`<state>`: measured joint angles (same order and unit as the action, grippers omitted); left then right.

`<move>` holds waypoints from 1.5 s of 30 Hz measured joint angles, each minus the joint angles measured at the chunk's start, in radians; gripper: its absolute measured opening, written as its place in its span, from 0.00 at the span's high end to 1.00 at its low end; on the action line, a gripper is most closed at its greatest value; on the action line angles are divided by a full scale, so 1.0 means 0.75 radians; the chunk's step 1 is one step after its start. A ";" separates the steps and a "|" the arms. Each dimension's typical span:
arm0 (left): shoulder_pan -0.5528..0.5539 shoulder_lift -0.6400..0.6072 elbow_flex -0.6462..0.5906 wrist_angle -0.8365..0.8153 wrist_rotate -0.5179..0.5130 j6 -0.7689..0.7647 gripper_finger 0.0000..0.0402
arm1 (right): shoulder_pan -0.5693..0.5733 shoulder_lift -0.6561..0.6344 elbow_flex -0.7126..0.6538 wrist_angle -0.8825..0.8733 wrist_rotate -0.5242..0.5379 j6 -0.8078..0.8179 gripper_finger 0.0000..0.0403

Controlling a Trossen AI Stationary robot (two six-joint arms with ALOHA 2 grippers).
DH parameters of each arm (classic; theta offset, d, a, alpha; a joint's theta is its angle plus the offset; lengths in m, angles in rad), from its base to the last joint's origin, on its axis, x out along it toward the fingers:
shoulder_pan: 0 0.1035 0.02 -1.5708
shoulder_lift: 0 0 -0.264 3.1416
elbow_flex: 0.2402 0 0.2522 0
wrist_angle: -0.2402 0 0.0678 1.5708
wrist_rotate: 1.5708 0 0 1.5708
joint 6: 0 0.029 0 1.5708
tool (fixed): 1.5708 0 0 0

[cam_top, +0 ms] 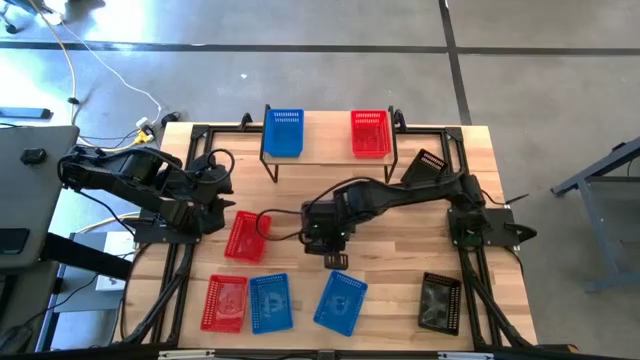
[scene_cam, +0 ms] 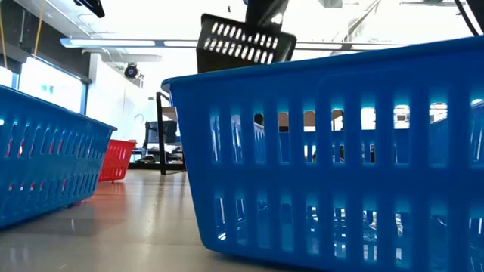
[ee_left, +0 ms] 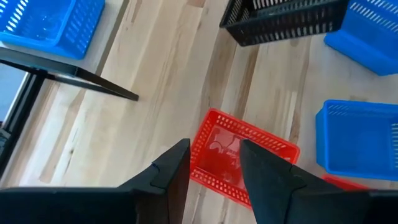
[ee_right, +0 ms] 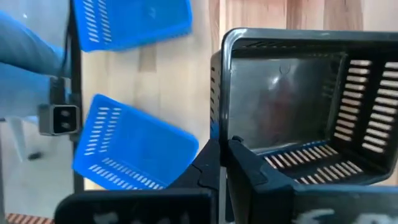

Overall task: Stack baskets on shelf by color
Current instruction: Put the middle black bin on the shelf

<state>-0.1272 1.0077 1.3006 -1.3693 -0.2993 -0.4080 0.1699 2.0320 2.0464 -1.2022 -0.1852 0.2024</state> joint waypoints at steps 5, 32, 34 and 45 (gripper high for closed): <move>0.000 0.000 0.000 0.000 0.000 0.001 0.67 | 0.000 -0.061 0.000 0.011 -0.009 0.011 1.00; 0.001 0.001 0.001 0.025 -0.005 -0.189 0.67 | -0.126 -0.325 0.001 0.160 0.703 -0.489 1.00; 0.001 0.001 0.001 0.040 -0.005 -0.189 0.67 | -0.159 -0.325 0.001 0.160 0.711 -0.531 1.00; 0.001 0.000 0.001 0.048 -0.005 -0.222 0.67 | -0.332 -0.276 0.001 0.140 0.731 -0.540 1.00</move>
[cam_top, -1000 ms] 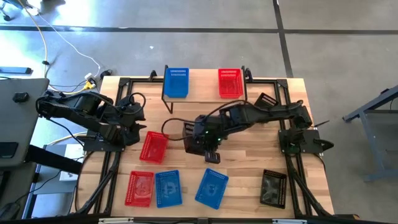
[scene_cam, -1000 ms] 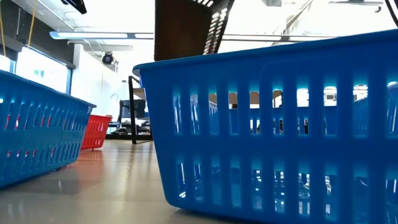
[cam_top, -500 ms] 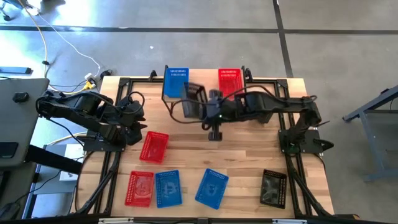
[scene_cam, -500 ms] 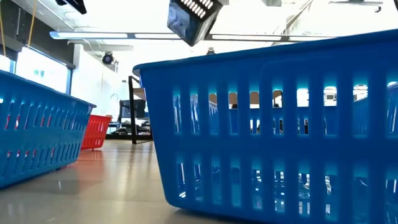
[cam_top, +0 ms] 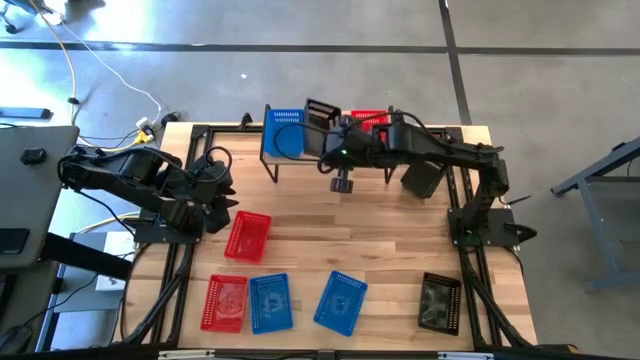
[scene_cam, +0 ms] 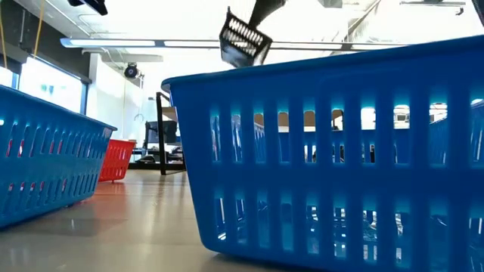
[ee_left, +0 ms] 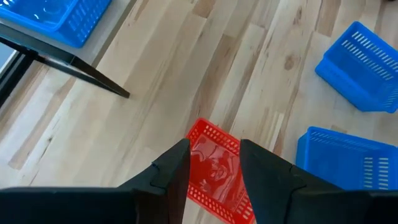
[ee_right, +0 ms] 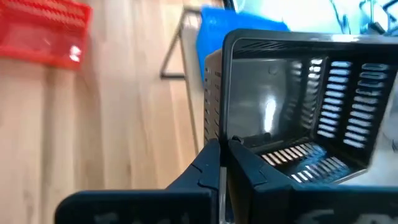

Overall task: Stack baskets on shelf by color
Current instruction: Put the middle black bin on the shelf

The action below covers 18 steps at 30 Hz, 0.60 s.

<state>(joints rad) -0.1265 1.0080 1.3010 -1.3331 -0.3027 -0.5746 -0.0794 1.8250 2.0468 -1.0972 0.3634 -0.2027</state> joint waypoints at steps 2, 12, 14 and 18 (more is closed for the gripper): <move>0.000 0.000 0.000 0.000 -0.003 0.000 0.67 | -0.012 0.023 0.000 -0.006 0.000 -0.008 1.00; 0.000 0.000 0.000 -0.002 -0.031 0.001 0.67 | -0.023 0.141 0.000 -0.084 0.037 -0.011 1.00; 0.000 0.000 0.000 -0.002 -0.032 0.001 0.67 | -0.035 0.159 0.000 -0.099 0.039 -0.011 1.00; 0.000 0.000 0.000 -0.002 -0.033 0.001 0.67 | -0.061 0.189 0.000 -0.098 0.049 -0.011 1.00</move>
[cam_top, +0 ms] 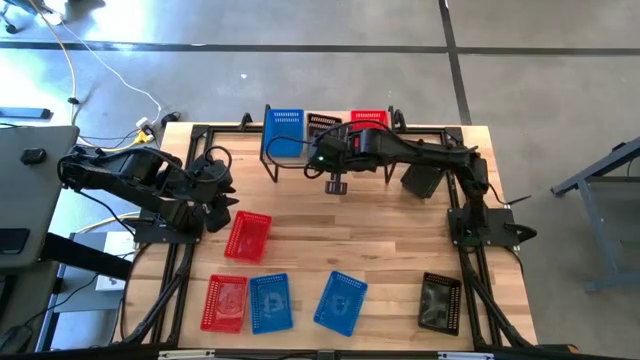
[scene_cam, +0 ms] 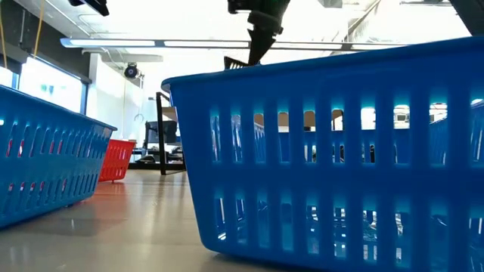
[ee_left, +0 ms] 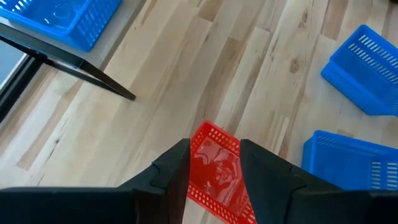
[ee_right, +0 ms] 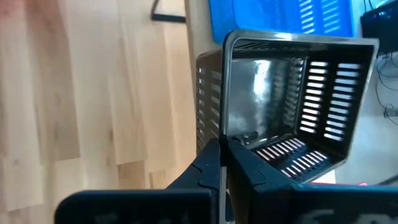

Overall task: Stack baskets on shelf by color
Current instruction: Put the middle black bin on the shelf

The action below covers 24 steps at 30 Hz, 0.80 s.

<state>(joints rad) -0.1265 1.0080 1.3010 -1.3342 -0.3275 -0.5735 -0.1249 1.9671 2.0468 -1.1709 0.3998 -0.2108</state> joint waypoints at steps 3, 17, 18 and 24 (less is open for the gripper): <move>0.000 0.000 0.000 0.000 0.000 0.000 0.67 | -0.024 0.016 0.000 -0.005 0.016 0.000 1.00; 0.000 0.000 0.000 0.000 0.002 0.000 0.67 | -0.113 0.028 -0.001 -0.009 -0.099 -0.041 1.00; 0.000 0.000 0.000 0.000 0.002 0.000 0.67 | -0.114 0.028 -0.001 -0.009 -0.095 -0.038 1.00; 0.000 0.000 0.000 0.000 0.002 0.000 0.67 | -0.115 0.028 -0.001 -0.001 -0.089 -0.043 1.00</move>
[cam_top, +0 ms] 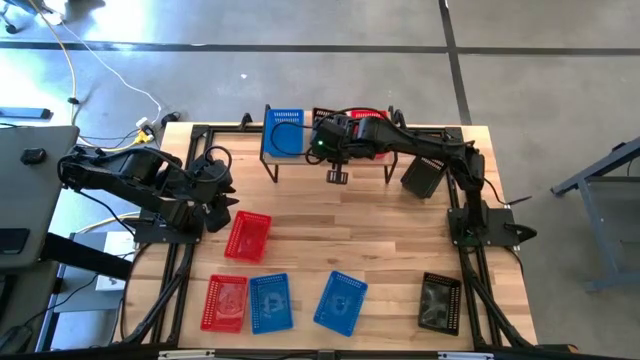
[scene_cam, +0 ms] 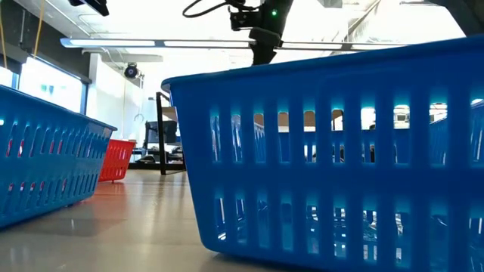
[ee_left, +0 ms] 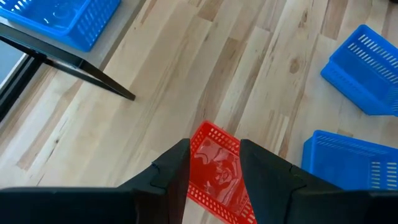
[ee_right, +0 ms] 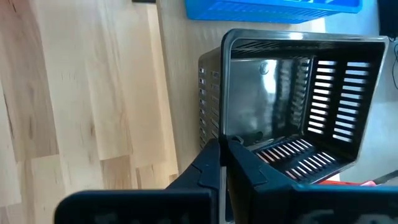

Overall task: Stack baskets on shelf by color
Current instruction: Put the middle black bin on the shelf, then stack the left blue bin on top of the other blue bin on the shelf

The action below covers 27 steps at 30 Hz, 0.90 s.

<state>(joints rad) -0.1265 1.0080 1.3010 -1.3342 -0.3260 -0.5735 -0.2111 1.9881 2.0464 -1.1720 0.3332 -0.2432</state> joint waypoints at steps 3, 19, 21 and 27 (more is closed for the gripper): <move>0.000 0.000 0.000 0.000 0.007 0.001 0.67 | 0.000 0.000 0.000 0.002 0.000 -0.001 0.96; 0.000 0.000 0.000 0.000 0.072 0.000 0.67 | -0.001 0.000 0.000 0.066 -0.024 0.045 0.81; 0.000 0.000 0.000 0.000 0.072 -0.001 0.67 | -0.001 0.000 0.000 0.067 -0.026 0.060 0.81; 0.000 0.010 0.000 0.000 0.100 -0.037 0.67 | 0.015 -0.026 0.012 0.062 -0.003 0.122 0.81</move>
<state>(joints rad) -0.1265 1.0156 1.3010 -1.3342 -0.2512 -0.6012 -0.2001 1.9684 2.0553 -1.1259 0.3311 -0.1518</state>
